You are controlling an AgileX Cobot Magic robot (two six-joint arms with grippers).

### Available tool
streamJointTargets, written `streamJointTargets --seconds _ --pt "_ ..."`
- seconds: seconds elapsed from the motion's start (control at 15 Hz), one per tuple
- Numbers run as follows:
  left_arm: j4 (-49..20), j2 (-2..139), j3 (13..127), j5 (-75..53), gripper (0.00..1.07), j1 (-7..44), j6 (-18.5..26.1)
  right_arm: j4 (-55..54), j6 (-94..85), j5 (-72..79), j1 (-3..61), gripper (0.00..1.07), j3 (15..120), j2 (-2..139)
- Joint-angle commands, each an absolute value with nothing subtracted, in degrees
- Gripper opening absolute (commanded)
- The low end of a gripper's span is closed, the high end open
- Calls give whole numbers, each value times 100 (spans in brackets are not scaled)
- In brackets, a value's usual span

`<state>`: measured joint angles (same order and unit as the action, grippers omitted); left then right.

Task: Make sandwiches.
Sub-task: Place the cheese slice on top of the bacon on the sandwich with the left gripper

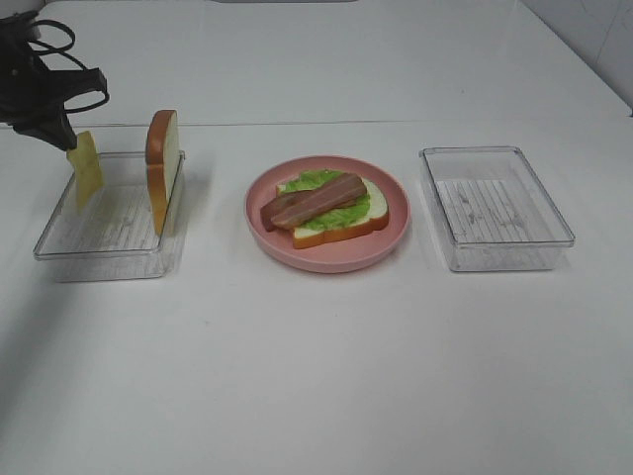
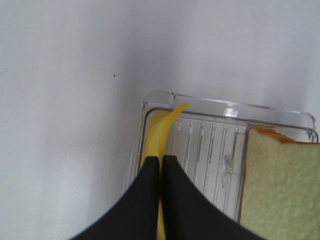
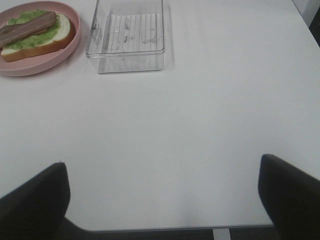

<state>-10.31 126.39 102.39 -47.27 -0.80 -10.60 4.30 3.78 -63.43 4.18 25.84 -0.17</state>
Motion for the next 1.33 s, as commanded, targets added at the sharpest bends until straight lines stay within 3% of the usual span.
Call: streamJointTargets --seconds 0.07,0.93,1.2,1.33 --pt "-1106 12519 10267 -4738 0 -34 -1077 418 338 -6285 390 99 2578 -206" --pt "-1369 11339 10393 -5225 0 6 -1049 418 338 -6285 390 99 2578 -206" --pt "-1387 11259 10795 -5506 0 516 -951 418 338 -6285 390 99 2578 -206" --pt "-1392 11264 11110 -5506 0 980 -1140 418 338 -6285 390 99 2578 -206"
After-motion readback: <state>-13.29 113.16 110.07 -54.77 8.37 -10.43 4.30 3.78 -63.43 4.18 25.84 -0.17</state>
